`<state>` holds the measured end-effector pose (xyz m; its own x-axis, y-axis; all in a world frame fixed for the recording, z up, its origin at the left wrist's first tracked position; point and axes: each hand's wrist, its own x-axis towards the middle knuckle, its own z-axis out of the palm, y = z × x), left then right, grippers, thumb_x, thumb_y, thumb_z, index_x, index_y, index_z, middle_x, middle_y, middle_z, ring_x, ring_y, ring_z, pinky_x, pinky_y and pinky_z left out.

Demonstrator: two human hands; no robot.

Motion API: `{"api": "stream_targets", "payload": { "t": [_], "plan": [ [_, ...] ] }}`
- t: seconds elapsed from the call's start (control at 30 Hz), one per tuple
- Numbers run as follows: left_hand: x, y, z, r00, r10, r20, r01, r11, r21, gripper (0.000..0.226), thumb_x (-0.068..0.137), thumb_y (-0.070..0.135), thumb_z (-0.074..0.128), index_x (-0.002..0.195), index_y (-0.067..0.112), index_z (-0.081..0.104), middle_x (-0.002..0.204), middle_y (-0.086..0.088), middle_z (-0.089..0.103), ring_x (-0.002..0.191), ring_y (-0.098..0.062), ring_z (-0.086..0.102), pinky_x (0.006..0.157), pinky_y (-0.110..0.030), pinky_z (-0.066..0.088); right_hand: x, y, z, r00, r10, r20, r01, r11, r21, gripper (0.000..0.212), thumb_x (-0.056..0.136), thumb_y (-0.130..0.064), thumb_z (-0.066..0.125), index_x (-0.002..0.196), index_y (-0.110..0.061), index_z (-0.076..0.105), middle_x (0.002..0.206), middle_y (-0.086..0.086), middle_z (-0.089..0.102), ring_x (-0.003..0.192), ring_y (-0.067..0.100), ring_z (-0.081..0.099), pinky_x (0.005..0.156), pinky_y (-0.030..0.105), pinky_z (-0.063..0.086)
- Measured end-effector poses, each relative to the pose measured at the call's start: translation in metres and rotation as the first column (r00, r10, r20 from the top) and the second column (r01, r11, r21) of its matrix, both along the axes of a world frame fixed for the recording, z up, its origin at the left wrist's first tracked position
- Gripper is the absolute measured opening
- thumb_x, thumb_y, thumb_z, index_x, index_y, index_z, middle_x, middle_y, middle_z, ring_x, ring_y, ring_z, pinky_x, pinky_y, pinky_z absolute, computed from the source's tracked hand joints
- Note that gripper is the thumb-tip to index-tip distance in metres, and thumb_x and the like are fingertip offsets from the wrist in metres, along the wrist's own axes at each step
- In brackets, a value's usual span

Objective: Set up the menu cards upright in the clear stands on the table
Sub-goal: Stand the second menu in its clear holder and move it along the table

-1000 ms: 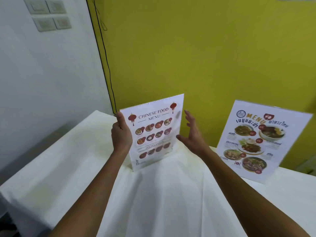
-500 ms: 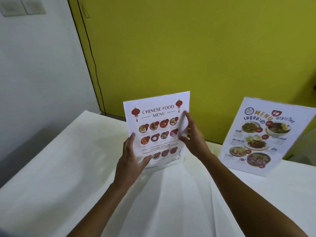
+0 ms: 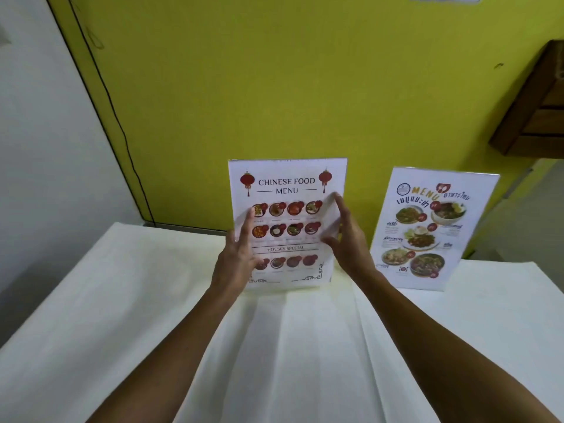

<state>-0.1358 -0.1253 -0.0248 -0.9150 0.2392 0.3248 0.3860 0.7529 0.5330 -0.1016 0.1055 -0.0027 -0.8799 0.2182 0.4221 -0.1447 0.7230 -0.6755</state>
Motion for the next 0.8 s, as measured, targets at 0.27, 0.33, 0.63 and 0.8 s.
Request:
{"api": "stream_targets", "payload": {
  "t": [0.27, 0.33, 0.63, 0.8],
  "plan": [
    [-0.021, 0.033, -0.011, 0.996, -0.068, 0.056, 0.075, 0.99, -0.121, 0.117, 0.076, 0.017, 0.078, 0.139, 0.048, -0.017, 0.132, -0.02, 0.04, 0.087, -0.029, 0.063, 0.07, -0.038, 0.057, 0.013, 0.023, -0.01, 0.995, -0.088, 0.043, 0.088, 0.996, 0.016, 0.092, 0.082, 0.016, 0.056, 0.147, -0.032, 0.012, 0.148, 0.019, 0.039, 0.127, 0.034, 0.048, 0.087, 0.032, 0.049],
    [-0.021, 0.033, -0.016, 0.996, -0.07, 0.05, 0.075, 0.99, -0.119, 0.116, 0.077, 0.018, 0.077, 0.138, 0.048, -0.017, 0.137, -0.021, 0.036, 0.091, -0.029, 0.063, 0.072, -0.039, 0.057, 0.014, 0.025, -0.013, 0.996, -0.072, 0.055, 0.069, 0.996, 0.049, 0.092, 0.083, 0.016, 0.05, 0.145, -0.037, 0.009, 0.149, 0.019, 0.037, 0.128, 0.036, 0.047, 0.093, 0.047, 0.052],
    [-0.017, 0.03, -0.02, 0.992, -0.08, -0.1, 0.077, 0.997, -0.032, 0.116, 0.064, 0.027, 0.086, 0.142, 0.039, 0.0, 0.137, -0.028, 0.036, 0.11, -0.036, 0.059, 0.081, -0.041, 0.058, 0.026, 0.025, -0.024, 0.991, -0.046, 0.123, 0.038, 0.997, 0.064, 0.101, 0.079, 0.002, 0.068, 0.152, -0.025, 0.003, 0.145, 0.021, 0.034, 0.12, 0.033, 0.05, 0.095, 0.048, 0.051],
    [-0.01, 0.032, -0.025, 0.976, -0.05, -0.21, 0.048, 0.999, -0.014, 0.115, 0.061, 0.024, 0.087, 0.147, 0.028, 0.011, 0.15, -0.027, 0.018, 0.12, -0.039, 0.055, 0.086, -0.039, 0.058, 0.028, 0.016, -0.032, 0.99, -0.036, 0.136, 0.021, 0.993, 0.113, 0.113, 0.075, -0.002, 0.074, 0.147, -0.043, -0.003, 0.146, 0.022, 0.026, 0.129, 0.039, 0.04, 0.096, 0.051, 0.049]
  ]
}}
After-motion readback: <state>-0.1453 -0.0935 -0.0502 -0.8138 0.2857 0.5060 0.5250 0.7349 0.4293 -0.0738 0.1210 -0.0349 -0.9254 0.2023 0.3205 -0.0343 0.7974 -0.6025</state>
